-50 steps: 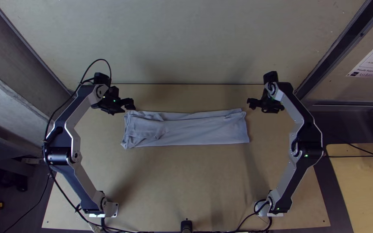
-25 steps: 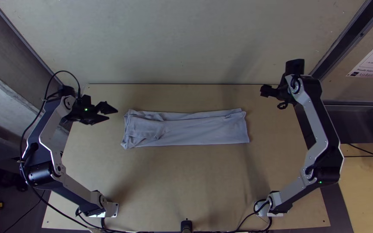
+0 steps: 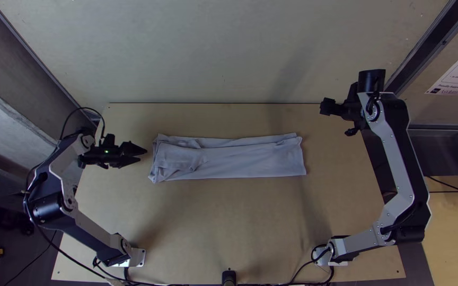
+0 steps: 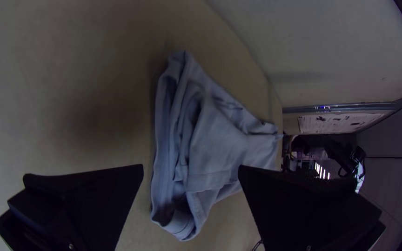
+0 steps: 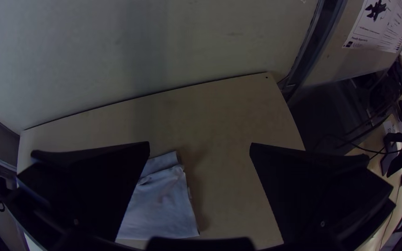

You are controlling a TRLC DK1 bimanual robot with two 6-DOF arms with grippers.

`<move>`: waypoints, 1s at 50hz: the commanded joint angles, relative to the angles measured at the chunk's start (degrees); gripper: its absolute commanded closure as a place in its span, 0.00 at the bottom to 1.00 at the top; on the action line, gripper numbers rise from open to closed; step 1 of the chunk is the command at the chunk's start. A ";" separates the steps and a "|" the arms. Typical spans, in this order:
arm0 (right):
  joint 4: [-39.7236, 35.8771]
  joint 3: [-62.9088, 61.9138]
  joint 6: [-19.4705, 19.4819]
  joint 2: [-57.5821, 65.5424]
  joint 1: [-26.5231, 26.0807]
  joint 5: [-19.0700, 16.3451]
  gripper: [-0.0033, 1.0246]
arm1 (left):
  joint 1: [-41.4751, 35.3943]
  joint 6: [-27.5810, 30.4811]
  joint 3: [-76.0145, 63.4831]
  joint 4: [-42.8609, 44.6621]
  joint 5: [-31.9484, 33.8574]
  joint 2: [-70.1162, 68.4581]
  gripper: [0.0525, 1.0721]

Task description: Fold the t-shirt

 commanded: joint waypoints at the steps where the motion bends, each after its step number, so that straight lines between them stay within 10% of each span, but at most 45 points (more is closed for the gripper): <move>1: -0.01 -0.84 -1.04 -1.95 0.36 -0.21 0.04 | 0.20 2.70 -1.90 -0.26 1.98 4.06 0.04; 22: 0.07 -5.59 -1.22 -4.14 0.97 -0.21 0.04 | -2.87 -0.99 -2.51 4.75 1.81 8.63 0.04; 50: 0.34 -9.37 -1.57 -6.96 0.01 -0.12 0.04 | -28.27 -19.88 -4.27 19.51 -9.44 7.75 0.04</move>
